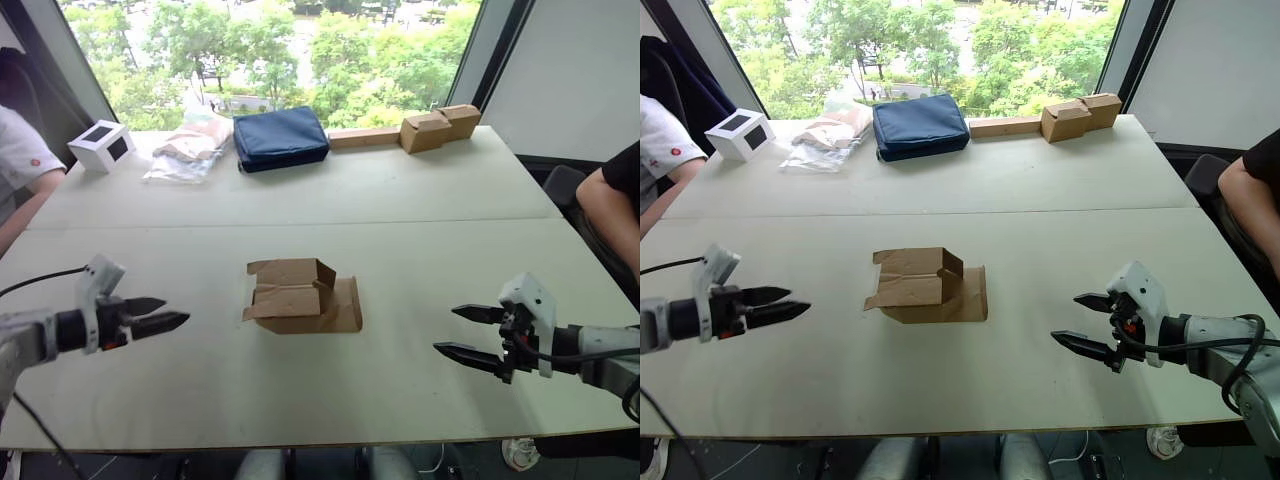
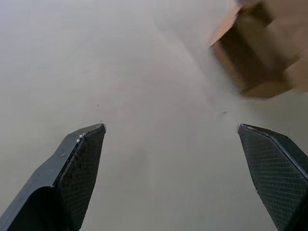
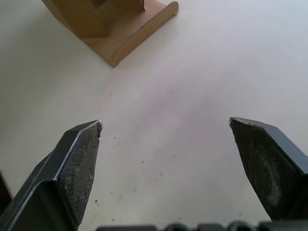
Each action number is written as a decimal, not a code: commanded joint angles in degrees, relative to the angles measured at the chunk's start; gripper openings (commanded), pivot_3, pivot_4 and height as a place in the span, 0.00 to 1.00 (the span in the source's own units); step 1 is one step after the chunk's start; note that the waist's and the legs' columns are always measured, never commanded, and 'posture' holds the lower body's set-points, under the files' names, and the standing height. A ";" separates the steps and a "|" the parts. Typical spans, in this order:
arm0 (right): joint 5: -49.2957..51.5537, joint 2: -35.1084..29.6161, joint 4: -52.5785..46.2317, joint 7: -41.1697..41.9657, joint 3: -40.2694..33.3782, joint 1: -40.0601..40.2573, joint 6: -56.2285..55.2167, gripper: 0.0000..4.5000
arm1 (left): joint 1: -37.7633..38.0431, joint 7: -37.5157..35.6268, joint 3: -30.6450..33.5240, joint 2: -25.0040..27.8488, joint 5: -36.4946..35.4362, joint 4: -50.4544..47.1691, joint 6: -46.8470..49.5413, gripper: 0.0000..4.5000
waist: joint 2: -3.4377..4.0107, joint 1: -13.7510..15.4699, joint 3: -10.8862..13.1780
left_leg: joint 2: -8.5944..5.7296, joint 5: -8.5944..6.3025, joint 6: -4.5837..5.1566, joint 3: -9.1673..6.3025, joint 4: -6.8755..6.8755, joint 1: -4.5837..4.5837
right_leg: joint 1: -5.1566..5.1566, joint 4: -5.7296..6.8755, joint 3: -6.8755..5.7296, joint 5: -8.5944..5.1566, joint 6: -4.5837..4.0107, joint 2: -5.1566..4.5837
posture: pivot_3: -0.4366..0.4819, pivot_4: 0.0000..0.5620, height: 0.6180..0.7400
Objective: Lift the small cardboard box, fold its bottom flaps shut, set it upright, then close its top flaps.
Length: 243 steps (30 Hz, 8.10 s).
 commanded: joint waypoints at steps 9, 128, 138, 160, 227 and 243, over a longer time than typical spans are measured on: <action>15.12 1.50 -18.76 -10.42 3.26 -8.01 8.33 1.00 | -12.25 -0.10 -9.57 -8.90 -8.43 1.44 16.17 1.00 | 0.02 -0.14 0.02 | 0.02 0.01 -0.01 -0.01 -0.05 0.11 | 0.05 0.06 0.00 0.02 0.05 0.11 | 0.48 0.27 0.98; 17.86 3.42 -25.70 -29.10 14.82 -5.54 7.78 1.00 | -30.20 -14.33 -19.27 -23.99 9.75 32.46 0.84 0.35 | -0.10 -0.01 0.01 | 0.01 0.02 0.01 -0.05 0.18 0.08 | 0.14 0.12 0.02 0.03 0.08 0.46 | 0.48 0.27 0.98; 30.75 -0.81 -27.09 -34.16 2.60 -2.69 7.07 1.00 | -33.87 -15.86 -19.79 -26.61 12.07 36.46 -0.24 0.35 | -0.11 0.00 0.01 | 0.01 0.02 0.03 -0.06 0.23 0.07 | 0.17 0.12 0.03 0.04 0.08 0.45 | 0.48 0.27 0.98; 27.28 9.44 -14.78 -43.19 1.52 -12.62 -3.44 1.00 | -38.08 -16.01 -14.26 -22.24 10.16 21.28 -4.65 0.02 | -0.19 -0.36 0.06 | 0.10 0.00 0.06 -0.08 0.37 0.05 | 0.18 0.14 0.06 0.04 0.09 0.44 | 0.48 0.27 0.98; 15.53 21.42 -7.90 -36.54 9.38 -37.39 1.12 0.00 | -49.93 -18.30 -13.38 -18.01 7.70 16.31 -13.18 0.00 | -0.08 -1.53 0.11 | -0.03 -0.01 0.10 -0.05 0.74 -0.60 | -0.63 1.03 0.10 0.04 0.10 0.63 | 0.48 0.27 0.98; 7.15 22.94 -4.49 -32.90 14.80 -34.11 -1.69 0.00 | -49.90 -17.41 -13.04 -18.29 5.56 13.29 -11.05 0.00 | -0.09 -1.47 0.11 | -0.02 -0.02 0.11 -0.05 0.78 -0.59 | -0.61 1.02 0.10 0.04 0.10 0.64 | 0.48 0.27 0.98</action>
